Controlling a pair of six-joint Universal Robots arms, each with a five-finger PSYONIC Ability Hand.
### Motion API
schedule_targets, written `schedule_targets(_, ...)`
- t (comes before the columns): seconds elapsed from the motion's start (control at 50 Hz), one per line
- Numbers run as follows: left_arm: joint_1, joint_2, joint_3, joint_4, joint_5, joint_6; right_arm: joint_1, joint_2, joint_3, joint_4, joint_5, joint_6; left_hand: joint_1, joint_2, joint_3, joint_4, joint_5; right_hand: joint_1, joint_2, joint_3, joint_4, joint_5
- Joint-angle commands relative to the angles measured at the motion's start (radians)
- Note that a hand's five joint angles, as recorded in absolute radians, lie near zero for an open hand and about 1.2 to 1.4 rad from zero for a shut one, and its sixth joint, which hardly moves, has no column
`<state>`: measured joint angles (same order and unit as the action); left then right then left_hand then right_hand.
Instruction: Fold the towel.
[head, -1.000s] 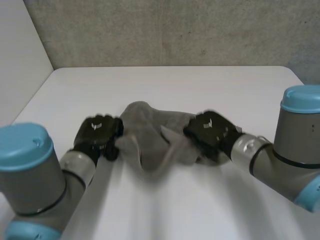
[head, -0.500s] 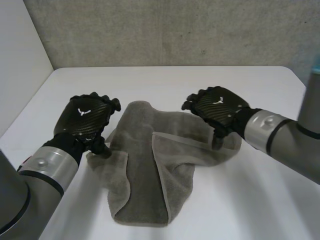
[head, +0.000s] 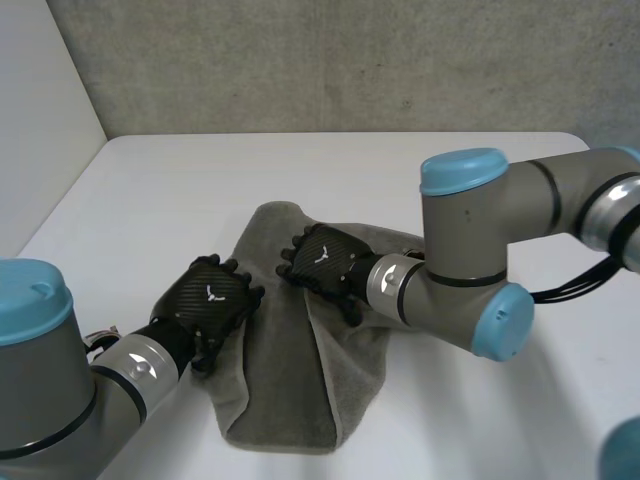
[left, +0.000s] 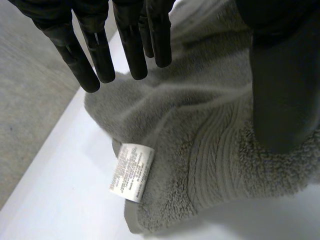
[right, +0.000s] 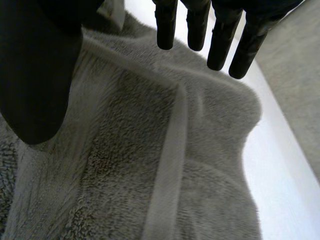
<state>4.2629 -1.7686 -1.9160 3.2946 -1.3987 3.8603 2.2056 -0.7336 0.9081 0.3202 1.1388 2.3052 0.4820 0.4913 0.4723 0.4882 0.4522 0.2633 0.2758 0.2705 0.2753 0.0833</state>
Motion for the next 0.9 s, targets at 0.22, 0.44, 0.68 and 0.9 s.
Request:
schedule_targets(0.22,0.012,-0.132,0.055,-0.059,0.0,0.08,0.008,0.076,-0.187,0.071,0.104,0.016,0.912,0.903,0.922,0.906,0.767,1.133,1.12,1.126,1.121,1.138)
schedule_targets(0.44,0.018,-0.12,0.257,-0.043,-0.016,0.047,-0.099,0.004,-0.313,0.01,0.206,0.255,0.914,0.905,0.924,0.908,0.77,1.133,1.12,1.126,1.121,1.138)
schedule_targets(0.68,0.038,-0.109,0.422,0.036,-0.098,-0.223,-0.225,-0.174,-0.181,-0.096,0.226,0.416,0.914,0.905,0.924,0.908,0.77,1.133,1.12,1.126,1.121,1.138)
schedule_targets(0.9,0.028,-0.026,0.353,0.036,-0.191,-0.435,-0.269,-0.34,0.062,-0.095,0.182,0.428,0.914,0.905,0.924,0.908,0.77,1.133,1.12,1.126,1.121,1.138)
